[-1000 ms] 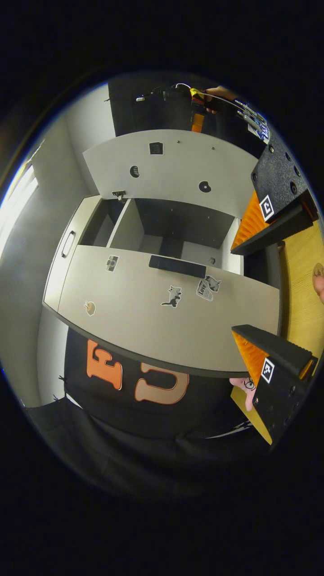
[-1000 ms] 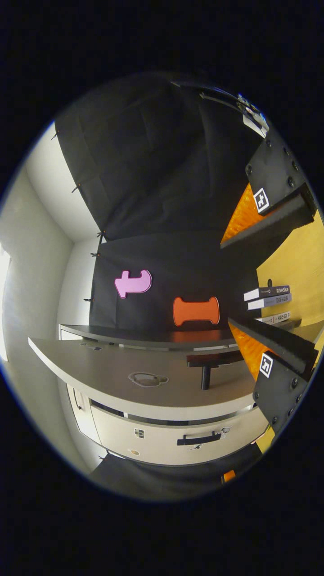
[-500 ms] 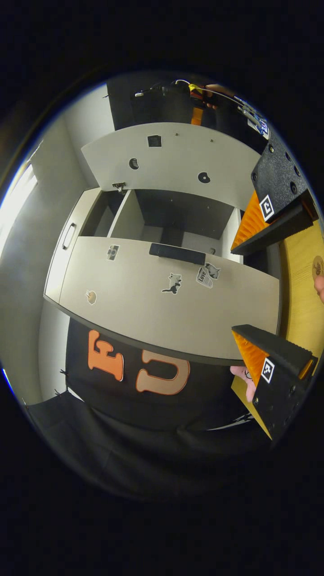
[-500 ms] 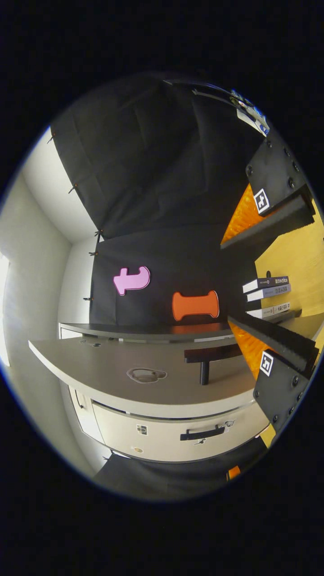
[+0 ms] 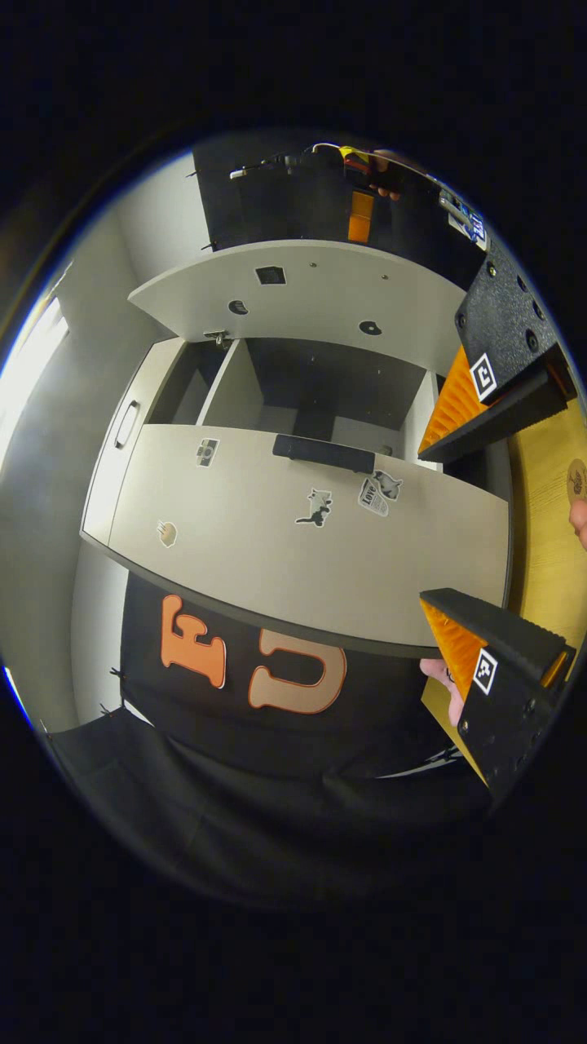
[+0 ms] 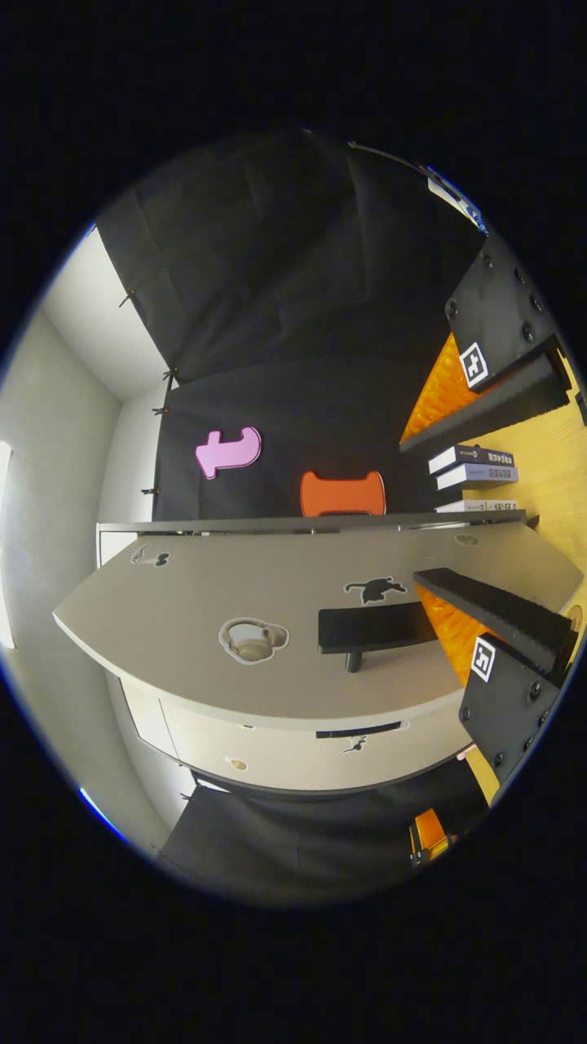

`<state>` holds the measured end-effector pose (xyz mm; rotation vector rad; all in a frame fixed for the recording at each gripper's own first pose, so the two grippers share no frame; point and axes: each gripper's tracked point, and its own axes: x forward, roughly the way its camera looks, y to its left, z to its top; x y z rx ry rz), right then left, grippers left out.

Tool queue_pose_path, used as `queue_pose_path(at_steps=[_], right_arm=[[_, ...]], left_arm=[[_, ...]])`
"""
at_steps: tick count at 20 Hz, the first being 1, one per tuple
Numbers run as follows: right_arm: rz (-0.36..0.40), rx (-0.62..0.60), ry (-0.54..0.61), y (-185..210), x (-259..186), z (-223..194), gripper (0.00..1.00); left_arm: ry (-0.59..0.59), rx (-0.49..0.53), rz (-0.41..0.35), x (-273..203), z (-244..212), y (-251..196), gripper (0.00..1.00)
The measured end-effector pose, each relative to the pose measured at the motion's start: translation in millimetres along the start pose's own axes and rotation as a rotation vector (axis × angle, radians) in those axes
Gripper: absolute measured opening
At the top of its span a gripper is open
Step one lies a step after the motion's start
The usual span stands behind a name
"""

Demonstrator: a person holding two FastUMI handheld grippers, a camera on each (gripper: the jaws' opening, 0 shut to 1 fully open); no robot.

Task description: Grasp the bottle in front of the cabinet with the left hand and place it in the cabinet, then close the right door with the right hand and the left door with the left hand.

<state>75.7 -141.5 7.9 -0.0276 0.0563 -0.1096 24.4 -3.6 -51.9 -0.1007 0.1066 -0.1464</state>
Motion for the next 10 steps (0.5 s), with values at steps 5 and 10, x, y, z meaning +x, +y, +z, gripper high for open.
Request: queue_pose_path(at_steps=[5, 10], right_arm=[[0.116, 0.011, 0.018, 52, 17, -8, 0.95], [0.204, 0.023, 0.03, 93, 30, -14, 0.96]], left_arm=[[-0.004, 0.002, 0.036, -7, 3, 12, 0.95], [-0.011, 0.017, 0.062, -14, 8, 20, 0.95]])
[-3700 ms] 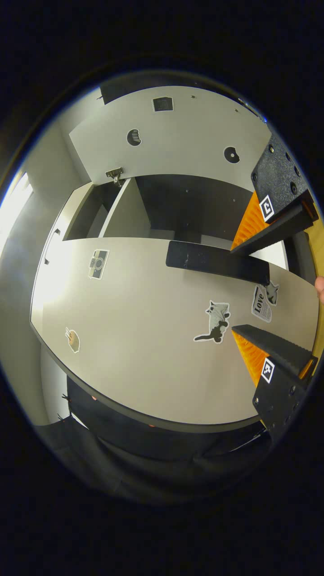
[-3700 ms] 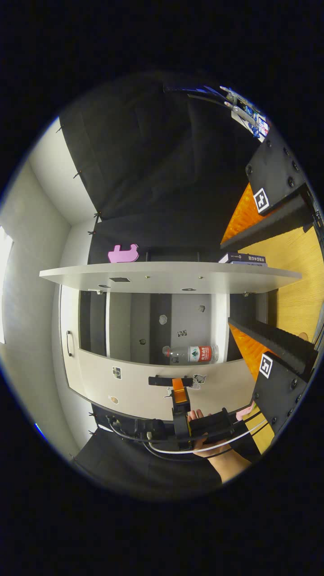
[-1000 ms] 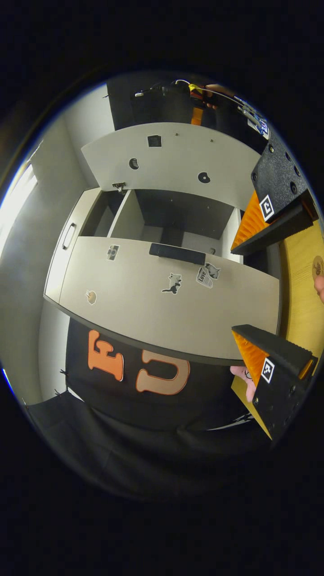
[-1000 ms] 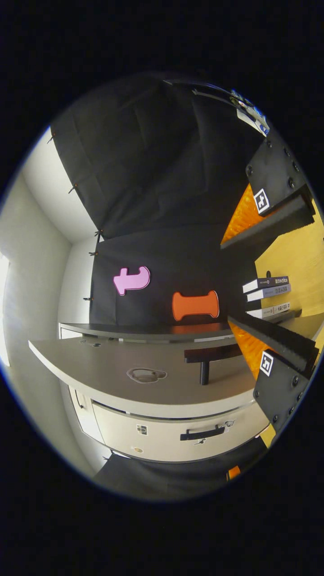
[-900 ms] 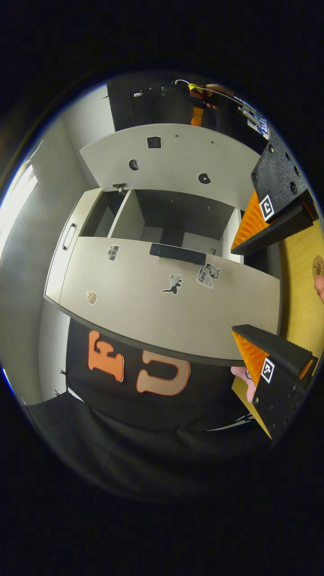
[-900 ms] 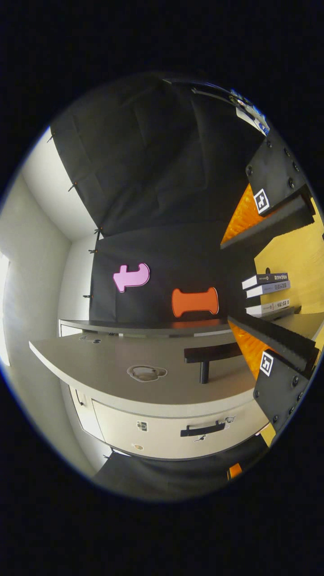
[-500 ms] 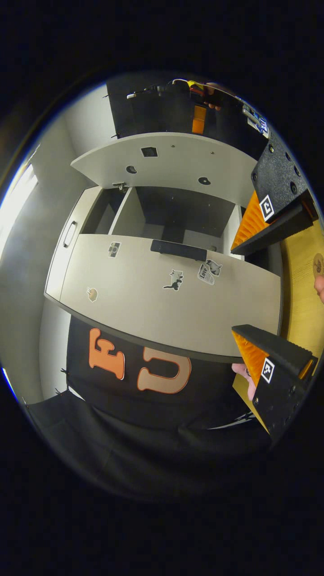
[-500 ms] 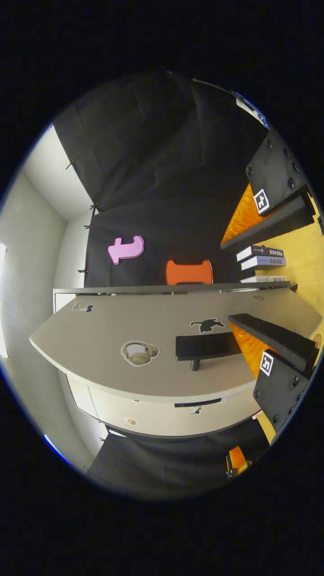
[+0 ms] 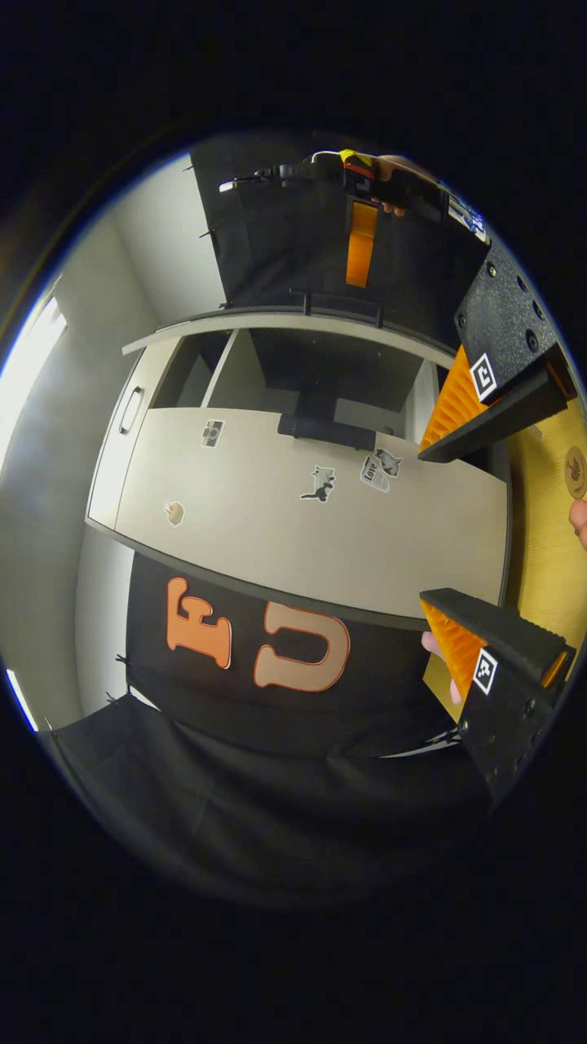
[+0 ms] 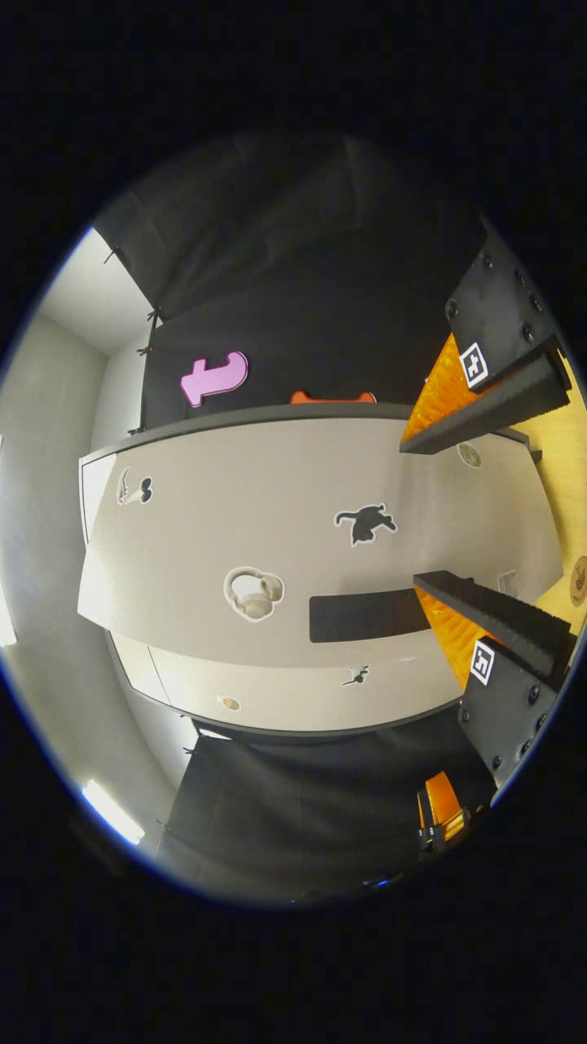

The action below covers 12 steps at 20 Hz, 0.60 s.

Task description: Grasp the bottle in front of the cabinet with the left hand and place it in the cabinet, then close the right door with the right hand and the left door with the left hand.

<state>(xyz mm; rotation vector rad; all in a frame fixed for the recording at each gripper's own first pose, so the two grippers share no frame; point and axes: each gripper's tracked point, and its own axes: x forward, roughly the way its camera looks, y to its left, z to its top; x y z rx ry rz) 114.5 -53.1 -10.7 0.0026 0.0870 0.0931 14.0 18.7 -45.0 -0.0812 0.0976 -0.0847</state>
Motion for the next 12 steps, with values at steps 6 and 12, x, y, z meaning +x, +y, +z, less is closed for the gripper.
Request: queue_pose_path(at_steps=[6, 12], right_arm=[[0.03, 0.017, 0.029, 16, 20, -12, 0.96], [0.04, 0.015, 0.028, 31, 45, -16, 1.0]], left_arm=[[-0.004, 0.006, 0.018, -5, 3, 7, 0.95], [-0.01, -0.001, 0.054, -10, 4, 19, 0.95]])
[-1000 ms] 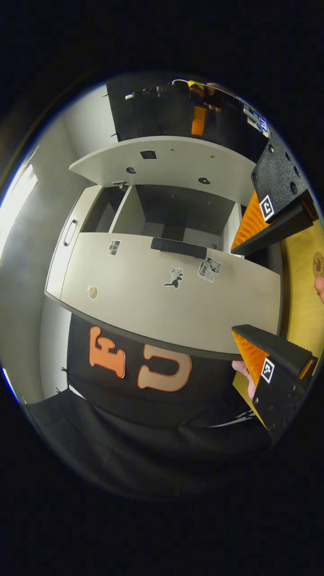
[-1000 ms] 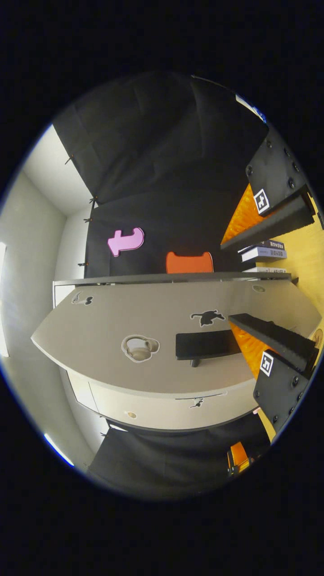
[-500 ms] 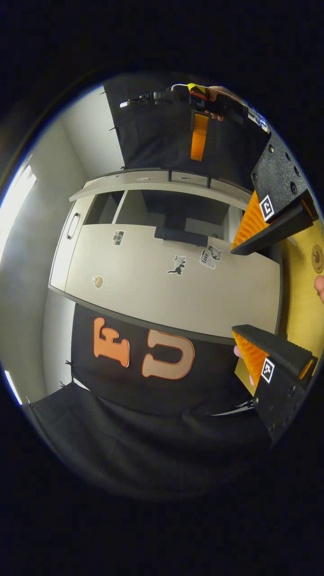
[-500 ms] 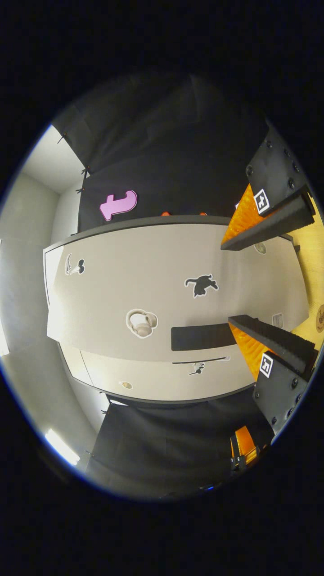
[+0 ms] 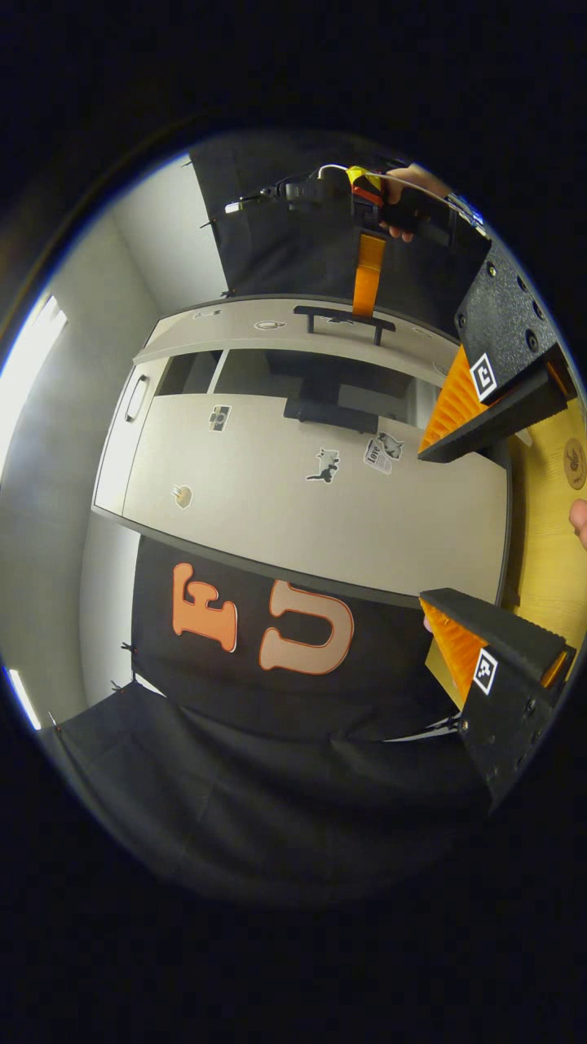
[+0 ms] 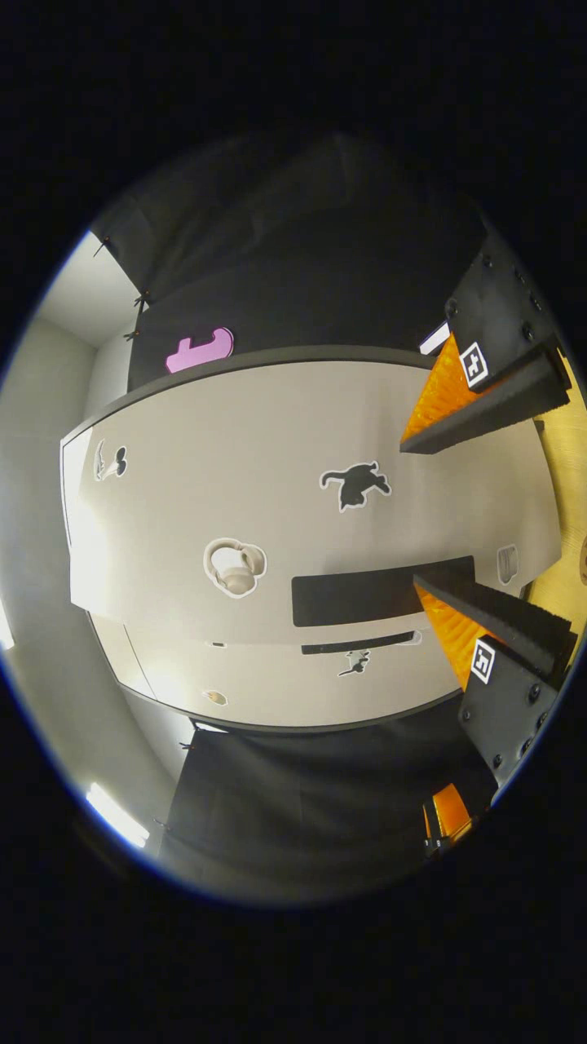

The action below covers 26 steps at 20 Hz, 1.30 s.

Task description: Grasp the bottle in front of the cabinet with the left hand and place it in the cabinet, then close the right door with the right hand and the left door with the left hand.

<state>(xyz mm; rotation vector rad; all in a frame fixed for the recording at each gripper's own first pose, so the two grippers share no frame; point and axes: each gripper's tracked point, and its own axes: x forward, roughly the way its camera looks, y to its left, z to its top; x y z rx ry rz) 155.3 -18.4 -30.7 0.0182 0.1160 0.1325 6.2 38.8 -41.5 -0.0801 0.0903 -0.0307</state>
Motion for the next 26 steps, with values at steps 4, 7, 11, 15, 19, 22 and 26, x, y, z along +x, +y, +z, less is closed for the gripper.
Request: queue_pose_path(at_steps=[4, 7, 11, 15, 19, 22, 26], right_arm=[[-0.009, -0.018, 0.0, 9, 21, -1, 0.95], [-0.019, -0.029, -0.008, 12, 31, -3, 0.95], [-0.048, -0.038, -0.021, 15, 40, -4, 0.95], [-0.059, -0.03, -0.026, 17, 40, -4, 0.95], [-0.077, -0.03, -0.029, 17, 40, -5, 0.95], [-0.061, -0.018, -0.016, 21, 33, -5, 0.95], [-0.059, -0.017, -0.034, 18, -2, 7, 0.95]], left_arm=[[-0.006, 0.006, 0.041, -9, 2, 17, 0.95], [-0.013, 0.004, 0.085, -20, 6, 32, 0.95], [-0.024, 0.012, 0.137, -31, 11, 50, 0.95], [-0.034, 0.021, 0.154, -38, 15, 54, 0.95], [-0.043, 0.019, 0.156, -41, 18, 54, 0.95], [-0.048, 0.013, 0.141, -41, 20, 48, 0.95], [-0.056, 0.005, 0.097, -36, 23, 27, 0.95]])
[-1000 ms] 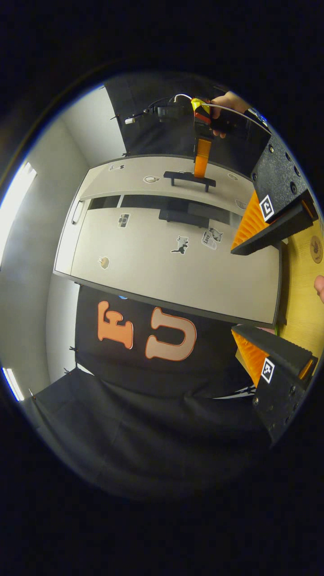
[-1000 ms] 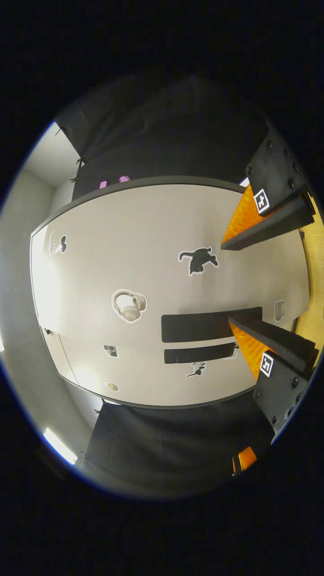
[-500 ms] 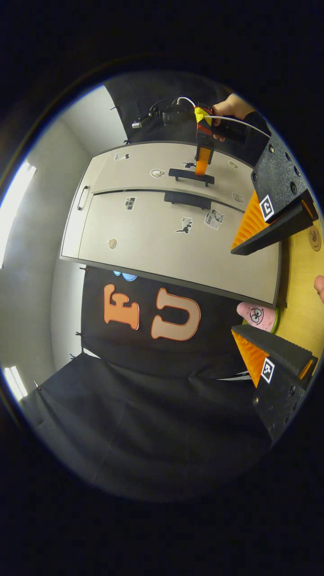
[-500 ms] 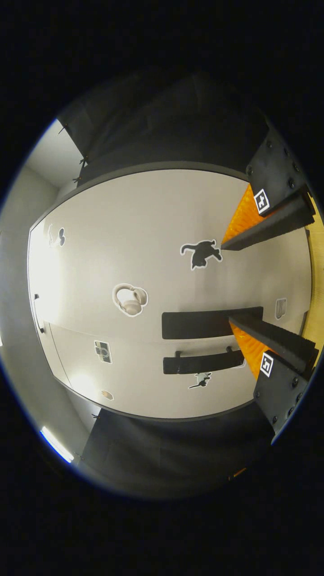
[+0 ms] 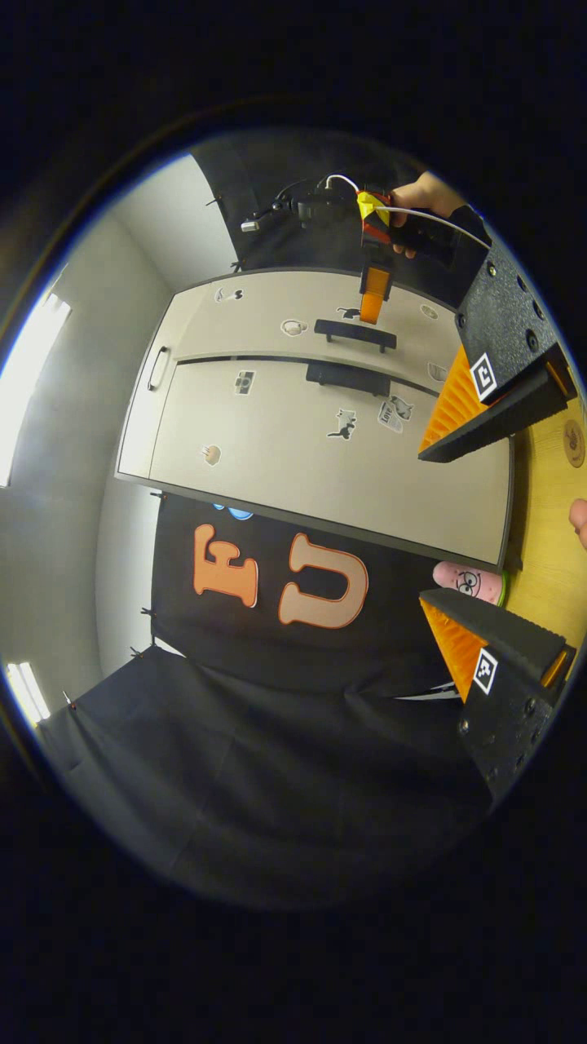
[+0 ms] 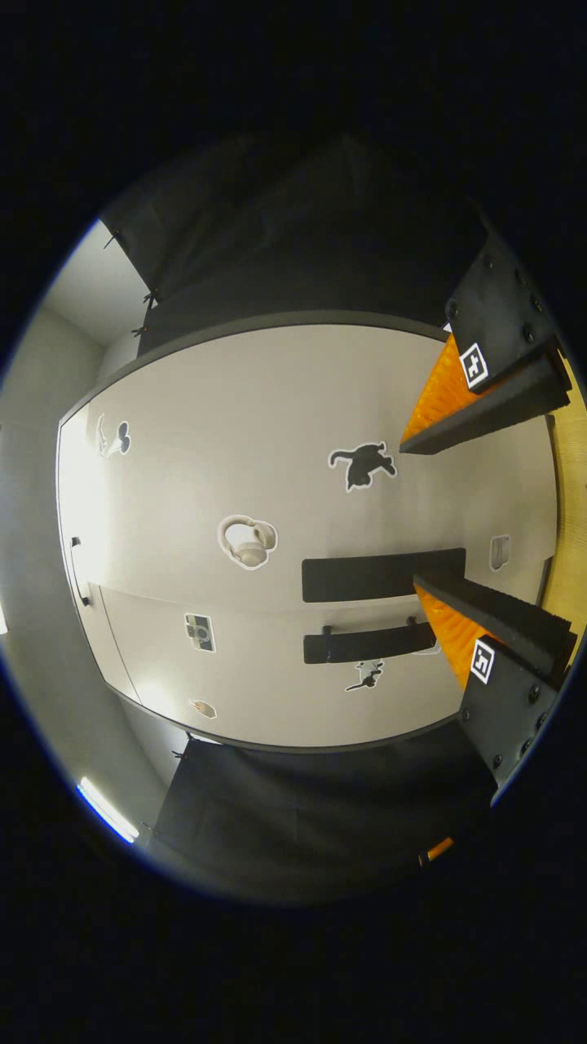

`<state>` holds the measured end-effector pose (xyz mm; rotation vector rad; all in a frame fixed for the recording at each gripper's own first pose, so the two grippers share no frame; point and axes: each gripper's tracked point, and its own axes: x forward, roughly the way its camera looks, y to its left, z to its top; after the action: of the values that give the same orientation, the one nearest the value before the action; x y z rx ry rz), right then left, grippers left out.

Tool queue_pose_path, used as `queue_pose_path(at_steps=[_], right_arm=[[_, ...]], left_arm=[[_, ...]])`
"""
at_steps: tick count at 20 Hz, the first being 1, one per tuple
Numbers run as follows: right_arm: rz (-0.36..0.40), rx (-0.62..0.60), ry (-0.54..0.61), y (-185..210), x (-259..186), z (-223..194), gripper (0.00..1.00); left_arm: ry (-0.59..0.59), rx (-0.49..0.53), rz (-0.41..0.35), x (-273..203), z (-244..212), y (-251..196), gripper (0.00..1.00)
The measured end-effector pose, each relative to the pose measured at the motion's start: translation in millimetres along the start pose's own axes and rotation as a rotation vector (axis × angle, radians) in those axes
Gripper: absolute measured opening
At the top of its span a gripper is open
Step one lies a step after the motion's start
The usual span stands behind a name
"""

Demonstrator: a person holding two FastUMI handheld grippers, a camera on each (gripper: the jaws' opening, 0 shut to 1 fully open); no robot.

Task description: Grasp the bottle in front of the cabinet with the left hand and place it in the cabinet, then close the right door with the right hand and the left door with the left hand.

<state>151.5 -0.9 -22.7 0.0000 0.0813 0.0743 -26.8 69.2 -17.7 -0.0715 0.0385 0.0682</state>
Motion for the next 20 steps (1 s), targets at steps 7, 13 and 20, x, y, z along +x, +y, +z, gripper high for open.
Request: queue_pose_path(at_steps=[7, 13, 20], right_arm=[[-0.022, -0.015, -0.037, -25, -100, 24, 0.95], [-0.093, -0.024, -0.038, -50, -165, 13, 0.95], [-0.129, 0.005, -0.013, -64, -196, -19, 0.95]], left_arm=[[0.007, -0.01, -0.115, 10, -3, -49, 0.95], [-0.001, -0.026, -0.181, 10, -3, -84, 0.95], [0.006, -0.048, -0.2, 4, -11, -98, 0.95]])
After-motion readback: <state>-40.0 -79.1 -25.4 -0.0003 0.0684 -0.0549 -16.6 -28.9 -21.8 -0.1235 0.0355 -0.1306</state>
